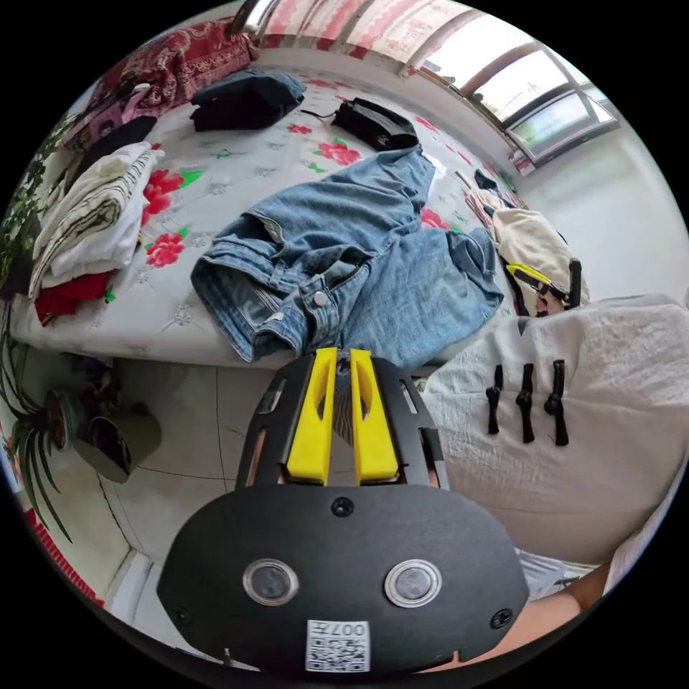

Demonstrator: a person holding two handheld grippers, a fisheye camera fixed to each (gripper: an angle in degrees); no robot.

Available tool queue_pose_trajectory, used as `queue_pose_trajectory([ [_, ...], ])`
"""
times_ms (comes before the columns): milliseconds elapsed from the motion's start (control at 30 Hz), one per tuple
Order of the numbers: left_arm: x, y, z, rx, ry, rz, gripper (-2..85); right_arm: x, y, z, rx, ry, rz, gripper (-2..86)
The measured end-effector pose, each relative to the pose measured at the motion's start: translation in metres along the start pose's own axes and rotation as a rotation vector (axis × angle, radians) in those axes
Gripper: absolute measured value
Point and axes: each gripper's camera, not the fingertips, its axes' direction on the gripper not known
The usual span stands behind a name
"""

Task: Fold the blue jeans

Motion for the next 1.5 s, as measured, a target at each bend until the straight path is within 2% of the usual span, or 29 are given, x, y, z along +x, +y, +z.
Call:
queue_pose_trajectory([
  [167, -0.007, -0.029, 0.056, 0.065, -0.037, -0.124, 6.9, -0.024, -0.039, 0.088, -0.258, 0.013, -0.094, 7.0],
  [267, -0.009, -0.064, 0.100, 0.061, -0.093, -0.146, 7.0, -0.012, -0.059, 0.067, -0.232, 0.101, -0.060, 3.0],
  [367, -0.013, -0.102, 0.148, 0.022, -0.199, -0.153, 5.6, 0.040, -0.057, -0.026, 0.023, 0.100, 0.151, 1.1],
  [433, -0.015, -0.122, 0.186, -0.049, -0.285, -0.119, 3.6, 0.095, -0.021, -0.103, 0.224, 0.093, 0.404, 0.6],
  [467, -0.018, -0.133, 0.216, -0.131, -0.419, -0.110, 1.4, 0.108, -0.008, -0.118, 0.258, 0.093, 0.470, 0.5],
  [500, -0.025, -0.140, 0.250, -0.236, -0.553, -0.077, 0.1, 0.130, 0.016, -0.137, 0.277, 0.092, 0.583, 0.4],
  [567, -0.026, -0.146, 0.272, -0.213, -0.643, 0.054, -0.6, 0.149, 0.048, -0.145, 0.216, 0.095, 0.704, 0.4],
  [733, -0.097, -0.201, 0.307, -0.256, -0.750, 0.091, -0.9, 0.130, 0.100, -0.115, 0.063, 0.015, 0.902, 0.3],
  [900, -0.197, -0.267, 0.322, -0.262, -0.731, -0.113, -1.0, 0.081, 0.078, -0.096, -0.060, 0.020, 0.827, 0.3],
  [1033, -0.229, -0.261, 0.331, -0.208, -0.693, -0.178, -1.0, 0.054, 0.047, -0.111, -0.066, 0.080, 0.774, 0.9],
  [1167, -0.248, -0.217, 0.328, -0.114, -0.728, -0.141, -0.9, 0.040, 0.026, -0.129, -0.017, 0.075, 0.754, 0.9],
  [1367, -0.268, -0.143, 0.262, 0.065, -0.920, -0.265, -1.0, 0.017, -0.034, -0.142, 0.038, 0.204, 0.464, 0.2],
  [1433, -0.260, -0.116, 0.243, 0.169, -0.867, -0.263, -1.0, 0.018, -0.057, -0.134, 0.055, 0.223, 0.317, -0.1],
  [1500, -0.232, -0.083, 0.235, 0.281, -0.718, -0.201, -1.0, 0.029, -0.070, -0.126, 0.070, 0.224, 0.263, -0.2],
])
